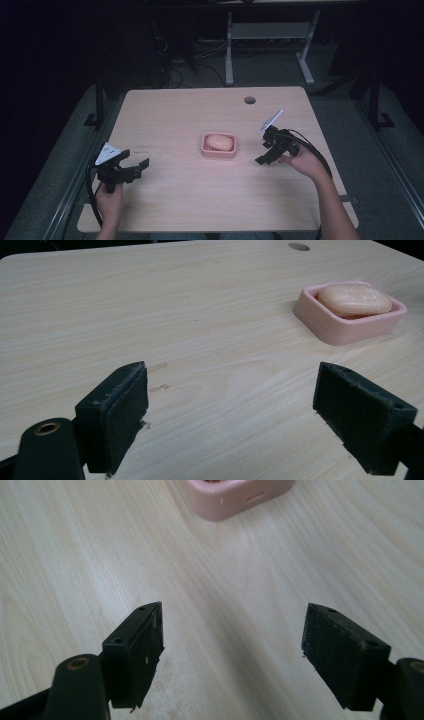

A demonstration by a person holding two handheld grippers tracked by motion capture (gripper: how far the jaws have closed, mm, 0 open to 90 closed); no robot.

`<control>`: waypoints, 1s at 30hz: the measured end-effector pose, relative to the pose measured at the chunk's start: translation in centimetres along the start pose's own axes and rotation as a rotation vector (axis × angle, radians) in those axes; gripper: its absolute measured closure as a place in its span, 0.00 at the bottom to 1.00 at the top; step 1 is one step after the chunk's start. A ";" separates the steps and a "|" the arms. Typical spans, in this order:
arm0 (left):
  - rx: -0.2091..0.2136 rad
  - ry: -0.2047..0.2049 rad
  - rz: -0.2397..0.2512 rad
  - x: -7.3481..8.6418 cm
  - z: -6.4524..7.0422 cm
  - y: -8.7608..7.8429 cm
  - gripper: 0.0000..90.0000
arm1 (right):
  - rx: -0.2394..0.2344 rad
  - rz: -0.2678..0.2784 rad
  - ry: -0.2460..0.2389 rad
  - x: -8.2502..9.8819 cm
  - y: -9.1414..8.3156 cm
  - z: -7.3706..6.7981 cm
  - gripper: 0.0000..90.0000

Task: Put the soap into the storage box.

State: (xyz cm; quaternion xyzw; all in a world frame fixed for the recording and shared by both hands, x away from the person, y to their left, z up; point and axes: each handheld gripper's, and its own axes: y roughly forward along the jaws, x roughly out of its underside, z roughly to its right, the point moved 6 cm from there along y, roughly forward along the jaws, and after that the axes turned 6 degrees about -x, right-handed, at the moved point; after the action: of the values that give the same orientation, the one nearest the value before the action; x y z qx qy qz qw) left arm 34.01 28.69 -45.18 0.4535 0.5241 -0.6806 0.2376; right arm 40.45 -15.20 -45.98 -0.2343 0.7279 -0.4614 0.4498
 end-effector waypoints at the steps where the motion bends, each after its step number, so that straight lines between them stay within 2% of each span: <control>1: 0.000 0.000 0.000 0.0 0.0 0.0 0.16 | -0.003 0.004 0.004 0.4 0.1 0.0 0.27; 9: 0.001 0.008 -0.003 0.0 0.0 0.0 0.16 | -0.006 0.001 0.030 1.8 0.3 -0.2 0.27; 14: 0.001 0.016 -0.008 0.1 0.0 0.1 0.16 | 0.003 0.017 0.027 2.5 0.0 -0.4 0.27; 26: 0.003 0.019 -0.010 0.1 0.1 0.1 0.16 | -0.002 0.035 0.065 4.6 0.1 -1.1 0.27; 30: 0.004 0.017 -0.010 0.1 0.2 0.2 0.16 | 0.000 0.051 0.059 5.3 0.0 -1.5 0.27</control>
State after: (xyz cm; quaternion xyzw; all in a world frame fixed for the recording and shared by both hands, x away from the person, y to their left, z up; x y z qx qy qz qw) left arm 34.05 28.43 -45.39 0.4570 0.5271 -0.6789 0.2290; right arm 36.60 -18.55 -48.10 -0.2022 0.7466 -0.4563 0.4398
